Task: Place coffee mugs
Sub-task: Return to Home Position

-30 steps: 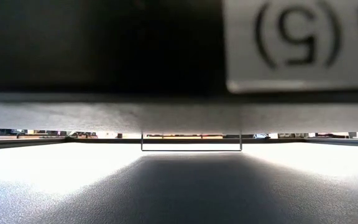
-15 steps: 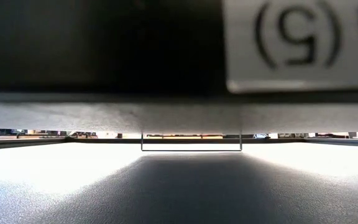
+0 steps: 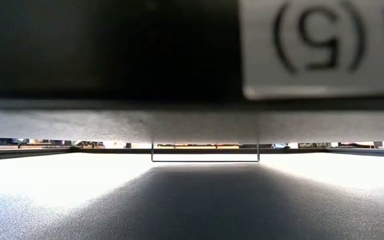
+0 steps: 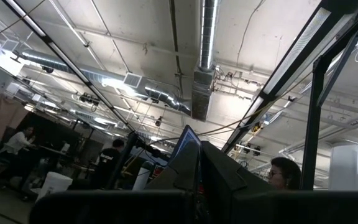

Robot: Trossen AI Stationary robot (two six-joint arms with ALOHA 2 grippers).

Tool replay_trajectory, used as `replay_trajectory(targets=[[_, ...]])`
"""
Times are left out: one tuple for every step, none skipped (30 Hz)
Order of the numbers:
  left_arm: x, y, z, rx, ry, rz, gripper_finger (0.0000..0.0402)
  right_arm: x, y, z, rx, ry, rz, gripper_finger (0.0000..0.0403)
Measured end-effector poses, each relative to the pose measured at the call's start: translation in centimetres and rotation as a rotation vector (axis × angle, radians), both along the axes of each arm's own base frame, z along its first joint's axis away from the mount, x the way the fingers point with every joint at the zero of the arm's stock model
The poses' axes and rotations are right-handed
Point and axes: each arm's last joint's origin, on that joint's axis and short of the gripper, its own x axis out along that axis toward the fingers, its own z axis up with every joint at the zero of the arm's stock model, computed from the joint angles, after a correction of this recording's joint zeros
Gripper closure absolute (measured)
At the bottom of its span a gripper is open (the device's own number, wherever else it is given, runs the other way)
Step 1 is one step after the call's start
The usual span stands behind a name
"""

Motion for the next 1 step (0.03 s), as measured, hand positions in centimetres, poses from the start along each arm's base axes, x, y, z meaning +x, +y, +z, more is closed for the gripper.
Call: replay_trajectory(targets=[[0.00,0.00,0.00,0.000,0.000,0.000,0.0402,0.00,0.00,0.00,0.000,0.000,0.000,0.0310]])
